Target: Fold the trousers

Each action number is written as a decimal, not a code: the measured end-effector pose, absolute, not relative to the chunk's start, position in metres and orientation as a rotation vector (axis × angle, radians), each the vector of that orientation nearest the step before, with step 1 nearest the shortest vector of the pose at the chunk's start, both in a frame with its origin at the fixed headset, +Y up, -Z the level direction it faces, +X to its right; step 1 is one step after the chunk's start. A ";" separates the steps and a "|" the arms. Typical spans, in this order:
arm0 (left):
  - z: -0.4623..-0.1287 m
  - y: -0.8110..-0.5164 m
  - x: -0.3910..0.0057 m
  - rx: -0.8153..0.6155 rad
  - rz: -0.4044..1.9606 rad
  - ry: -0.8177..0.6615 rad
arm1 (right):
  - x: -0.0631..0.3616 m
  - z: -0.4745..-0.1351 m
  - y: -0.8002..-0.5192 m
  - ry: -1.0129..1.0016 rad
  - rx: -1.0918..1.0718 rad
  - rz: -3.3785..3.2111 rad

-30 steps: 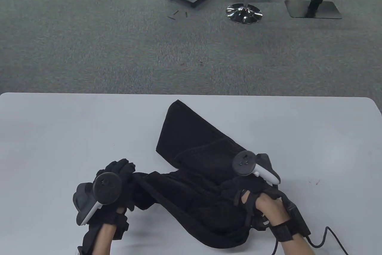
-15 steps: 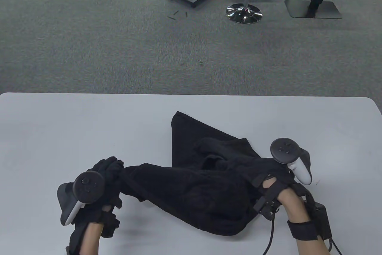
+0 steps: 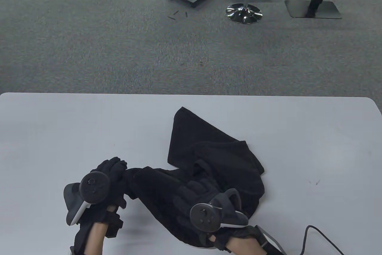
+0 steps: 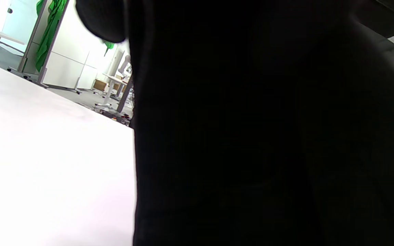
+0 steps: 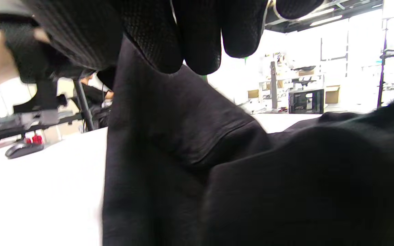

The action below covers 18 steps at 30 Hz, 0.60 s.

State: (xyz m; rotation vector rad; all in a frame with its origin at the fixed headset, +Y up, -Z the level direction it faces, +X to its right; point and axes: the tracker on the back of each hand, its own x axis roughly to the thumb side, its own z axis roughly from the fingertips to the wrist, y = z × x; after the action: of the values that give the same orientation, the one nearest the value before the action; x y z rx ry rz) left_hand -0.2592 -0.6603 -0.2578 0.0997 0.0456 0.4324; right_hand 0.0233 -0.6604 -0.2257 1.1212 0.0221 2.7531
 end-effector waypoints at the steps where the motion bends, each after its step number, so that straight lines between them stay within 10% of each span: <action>1: -0.257 -0.661 -0.259 0.104 0.436 0.046 | 0.013 -0.223 -0.666 0.065 1.099 2.784; 13: -0.253 -0.663 -0.263 0.131 0.438 0.039 | -0.042 -0.207 -0.733 0.116 1.059 3.342; 18: -0.252 -0.666 -0.270 0.127 0.458 0.045 | -0.018 -0.226 -0.715 0.087 0.974 3.225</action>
State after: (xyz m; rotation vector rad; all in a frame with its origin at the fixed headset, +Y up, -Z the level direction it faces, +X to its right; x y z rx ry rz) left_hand -0.2697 -0.6656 -0.2520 0.1265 0.0451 0.4582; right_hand -0.0184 -0.7153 -0.2256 0.9740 0.0873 3.2255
